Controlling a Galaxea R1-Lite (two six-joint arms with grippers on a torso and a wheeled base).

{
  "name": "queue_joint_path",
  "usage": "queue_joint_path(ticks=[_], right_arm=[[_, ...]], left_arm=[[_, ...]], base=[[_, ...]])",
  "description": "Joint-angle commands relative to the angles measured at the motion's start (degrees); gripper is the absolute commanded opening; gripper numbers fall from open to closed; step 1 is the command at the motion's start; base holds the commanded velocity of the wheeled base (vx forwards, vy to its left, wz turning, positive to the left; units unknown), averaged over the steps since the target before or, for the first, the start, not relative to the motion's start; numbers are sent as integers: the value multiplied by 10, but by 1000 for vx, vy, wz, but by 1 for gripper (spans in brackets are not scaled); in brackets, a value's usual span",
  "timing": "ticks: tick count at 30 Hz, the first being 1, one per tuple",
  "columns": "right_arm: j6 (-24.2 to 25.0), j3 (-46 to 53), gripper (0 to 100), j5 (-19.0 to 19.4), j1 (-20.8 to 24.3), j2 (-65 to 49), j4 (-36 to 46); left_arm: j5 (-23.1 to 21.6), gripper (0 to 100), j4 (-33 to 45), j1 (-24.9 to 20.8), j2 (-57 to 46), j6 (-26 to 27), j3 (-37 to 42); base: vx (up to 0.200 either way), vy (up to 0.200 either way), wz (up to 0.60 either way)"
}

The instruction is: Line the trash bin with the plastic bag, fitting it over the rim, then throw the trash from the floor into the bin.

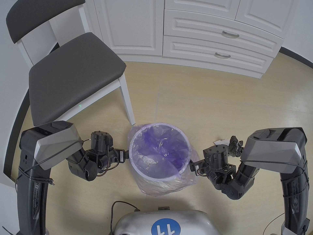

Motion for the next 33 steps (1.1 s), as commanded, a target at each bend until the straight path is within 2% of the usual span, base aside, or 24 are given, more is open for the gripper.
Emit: queue_joint_path(ticks=[1,7,13,15,21,26,33], right_arm=[[3,-19,100,0,-6,32,0],[4,-53,100,0,-20,71,0],[39,-101,100,9,-28,114,7],[44,-101,100,22,-28,114,7],[45,-101,100,25,-30,114,12],[54,-99,100,32,-30,113,7],[51,-57,100,31,-32,59,15]], left_arm=[[0,100,0,0,14,-1,-4],[0,100,0,0,13,-2,-4],[0,100,0,-2,25,-2,-4],[0,100,0,-3,34,-2,-11],[1,100,0,-5,55,-3,-29],[30,100,-1,-10,65,-18,-48],[28,100,-1,-2,16,-32,-28]], base=[[0,0,0],[0,0,0],[0,0,0],[0,0,0],[0,0,0],[0,0,0],[0,0,0]])
